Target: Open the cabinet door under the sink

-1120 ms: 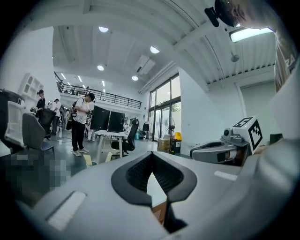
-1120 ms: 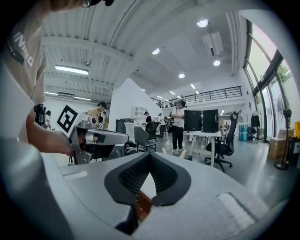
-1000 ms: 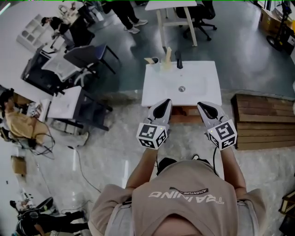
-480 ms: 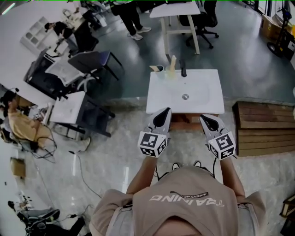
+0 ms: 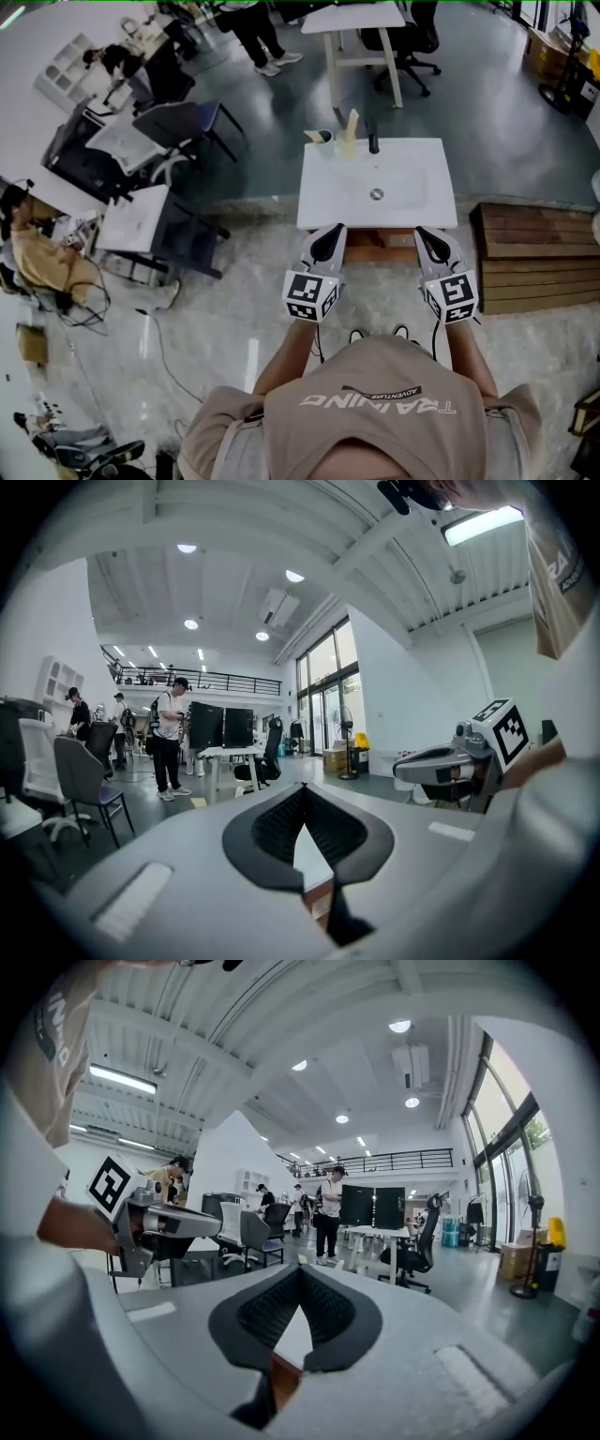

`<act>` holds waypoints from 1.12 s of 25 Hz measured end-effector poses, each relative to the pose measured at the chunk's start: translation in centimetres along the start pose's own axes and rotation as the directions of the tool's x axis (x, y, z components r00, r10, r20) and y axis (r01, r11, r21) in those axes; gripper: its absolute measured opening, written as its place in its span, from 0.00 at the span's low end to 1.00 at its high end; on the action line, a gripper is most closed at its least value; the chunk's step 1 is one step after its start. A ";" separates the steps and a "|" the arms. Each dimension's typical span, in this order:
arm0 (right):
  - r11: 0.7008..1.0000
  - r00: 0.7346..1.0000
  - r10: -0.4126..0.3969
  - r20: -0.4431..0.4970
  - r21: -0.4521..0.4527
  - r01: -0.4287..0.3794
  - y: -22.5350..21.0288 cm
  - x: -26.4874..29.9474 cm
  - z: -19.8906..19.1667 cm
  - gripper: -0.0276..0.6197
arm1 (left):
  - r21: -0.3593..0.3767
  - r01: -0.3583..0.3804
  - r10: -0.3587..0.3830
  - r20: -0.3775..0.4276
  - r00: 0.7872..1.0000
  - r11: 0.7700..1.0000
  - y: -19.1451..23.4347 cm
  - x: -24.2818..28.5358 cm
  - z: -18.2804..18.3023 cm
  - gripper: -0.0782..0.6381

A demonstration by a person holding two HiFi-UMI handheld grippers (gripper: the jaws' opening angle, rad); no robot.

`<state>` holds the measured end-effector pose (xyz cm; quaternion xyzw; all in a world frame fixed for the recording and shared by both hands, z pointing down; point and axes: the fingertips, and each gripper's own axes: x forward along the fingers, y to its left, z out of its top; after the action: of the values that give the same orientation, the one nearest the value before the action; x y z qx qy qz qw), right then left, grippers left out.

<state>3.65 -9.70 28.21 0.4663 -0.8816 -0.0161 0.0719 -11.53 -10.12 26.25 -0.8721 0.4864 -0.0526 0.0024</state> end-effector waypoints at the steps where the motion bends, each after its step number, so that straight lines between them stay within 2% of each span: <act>1: 1.000 1.000 -0.017 0.002 0.001 0.017 -0.3 0.0 -0.1 0.05 | 0.003 -0.006 0.006 -0.006 1.000 1.000 0.2 -0.1 -0.3 0.13; 7: 0.999 0.999 -0.040 0.004 -0.020 0.040 -0.5 0.5 -0.2 0.05 | 0.003 -0.033 0.033 0.008 0.999 0.999 1.3 0.1 -0.8 0.13; 15: 0.997 0.999 -0.036 -0.009 -0.068 0.035 0.5 0.2 -0.3 0.04 | 0.009 0.018 -0.018 0.023 1.000 1.000 0.4 1.1 -0.4 0.13; 19: 0.997 0.999 -0.049 -0.011 -0.059 0.049 0.1 -0.5 -0.3 0.04 | 0.015 0.047 -0.047 0.023 0.999 0.999 -0.7 1.4 -0.4 0.13; 25: 0.998 0.999 -0.049 -0.011 -0.035 0.048 0.0 -1.6 -0.4 0.04 | 0.014 0.052 -0.052 0.020 0.998 0.999 -1.2 0.8 -0.5 0.13; 28: 0.998 0.999 -0.049 -0.007 -0.051 0.049 -0.2 -2.1 0.0 0.04 | 0.011 0.056 -0.056 0.028 0.998 0.998 -1.7 0.8 -0.4 0.13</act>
<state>4.92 -8.09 27.94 0.4858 -0.8689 -0.0383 0.0870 -9.74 -9.91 26.80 -0.8861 0.4613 -0.0427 0.0125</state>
